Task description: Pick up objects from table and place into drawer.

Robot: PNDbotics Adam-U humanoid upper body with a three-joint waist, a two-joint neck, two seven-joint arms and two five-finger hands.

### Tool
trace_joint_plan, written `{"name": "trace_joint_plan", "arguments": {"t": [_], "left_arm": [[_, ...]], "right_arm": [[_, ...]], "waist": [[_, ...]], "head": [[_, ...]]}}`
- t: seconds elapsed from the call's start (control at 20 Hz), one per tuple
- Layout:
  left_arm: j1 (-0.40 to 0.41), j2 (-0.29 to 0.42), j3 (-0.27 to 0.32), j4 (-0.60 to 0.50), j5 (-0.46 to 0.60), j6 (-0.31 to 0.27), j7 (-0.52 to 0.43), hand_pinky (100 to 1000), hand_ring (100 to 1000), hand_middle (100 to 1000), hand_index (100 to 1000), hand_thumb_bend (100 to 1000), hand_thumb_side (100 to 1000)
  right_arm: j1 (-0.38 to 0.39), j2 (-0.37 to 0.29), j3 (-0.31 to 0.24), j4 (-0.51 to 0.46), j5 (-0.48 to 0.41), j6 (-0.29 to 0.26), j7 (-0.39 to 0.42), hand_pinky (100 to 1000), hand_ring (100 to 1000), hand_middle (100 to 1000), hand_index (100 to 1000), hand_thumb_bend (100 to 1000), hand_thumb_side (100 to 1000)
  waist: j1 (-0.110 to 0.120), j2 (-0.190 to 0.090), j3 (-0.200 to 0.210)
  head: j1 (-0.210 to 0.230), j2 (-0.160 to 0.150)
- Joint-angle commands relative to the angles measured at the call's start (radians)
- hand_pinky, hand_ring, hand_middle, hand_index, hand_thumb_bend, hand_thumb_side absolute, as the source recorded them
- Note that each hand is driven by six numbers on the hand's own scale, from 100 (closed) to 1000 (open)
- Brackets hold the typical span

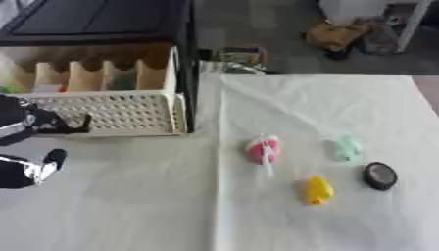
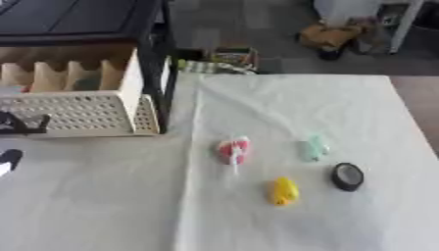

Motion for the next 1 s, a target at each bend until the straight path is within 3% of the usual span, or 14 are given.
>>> {"name": "trace_joint_plan", "arguments": {"t": [0.05, 0.6, 0.9, 1.0], "left_arm": [[-0.004, 0.044, 0.016, -0.008, 0.003, -0.008, 0.002, 100, 100, 100, 774, 105, 408], [0.019, 0.055, 0.022, -0.008, -0.013, -0.02, 0.013, 100, 100, 100, 691, 105, 408], [0.027, 0.058, 0.024, -0.008, -0.022, -0.024, 0.013, 100, 100, 100, 689, 105, 408], [0.027, 0.058, 0.023, -0.008, -0.023, -0.027, 0.011, 100, 100, 100, 759, 105, 408]], "right_arm": [[-0.01, -0.015, -0.009, -0.016, -0.006, 0.001, -0.004, 712, 601, 391, 733, 448, 745], [-0.01, -0.012, -0.01, -0.016, -0.006, 0.004, -0.005, 713, 603, 392, 734, 448, 745], [-0.01, -0.012, -0.01, -0.016, -0.006, 0.004, -0.006, 713, 603, 393, 734, 448, 745], [-0.01, -0.012, -0.01, -0.016, -0.005, 0.004, -0.005, 713, 603, 392, 734, 448, 745]], "waist": [[0.0, -0.025, 0.002], [-0.001, -0.028, 0.006], [-0.003, -0.03, 0.008], [-0.003, -0.031, 0.009]], "head": [[0.002, -0.001], [0.004, 0.0], [0.004, 0.001], [0.005, 0.002]]}}
